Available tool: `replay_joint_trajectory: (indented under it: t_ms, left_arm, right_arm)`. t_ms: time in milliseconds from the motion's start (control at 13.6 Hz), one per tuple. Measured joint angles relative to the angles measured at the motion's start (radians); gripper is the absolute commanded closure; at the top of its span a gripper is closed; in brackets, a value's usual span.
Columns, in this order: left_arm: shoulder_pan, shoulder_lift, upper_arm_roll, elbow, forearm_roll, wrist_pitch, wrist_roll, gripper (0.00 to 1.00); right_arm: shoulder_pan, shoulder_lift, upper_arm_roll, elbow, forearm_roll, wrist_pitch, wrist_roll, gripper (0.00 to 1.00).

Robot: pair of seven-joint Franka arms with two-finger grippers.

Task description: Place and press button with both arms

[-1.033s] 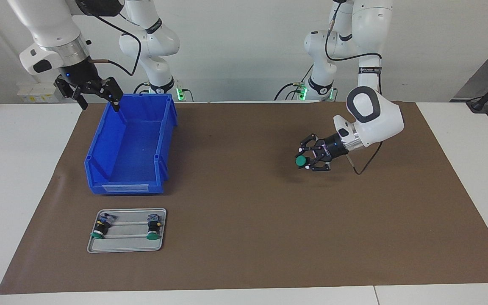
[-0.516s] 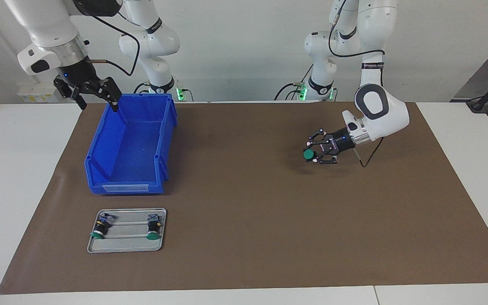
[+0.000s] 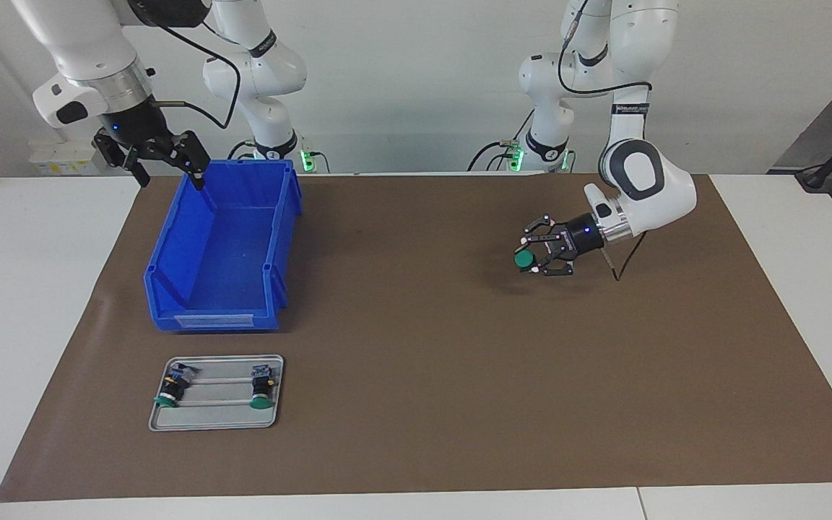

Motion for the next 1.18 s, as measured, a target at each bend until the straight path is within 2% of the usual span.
replay_joint_trajectory:
  t_ms: [221, 959, 1180]
  left_arm:
    - [0.001, -0.007, -0.001, 0.0, -0.073, -0.019, 0.001, 1.0]
    - [-0.061, -0.009, -0.025, 0.076, -0.105, -0.025, 0.076, 1.0]
    - [-0.093, -0.007, -0.027, 0.077, -0.161, -0.028, 0.146, 1.0]
  right_arm:
    - [0.0, 0.0, 0.0, 0.0, 0.0, 0.0, 0.0, 0.0]
    - [0.0, 0.0, 0.0, 0.0, 0.0, 0.0, 0.0, 0.0]
    - [0.0, 0.0, 0.0, -0.002, 0.0, 0.0, 0.0, 0.0]
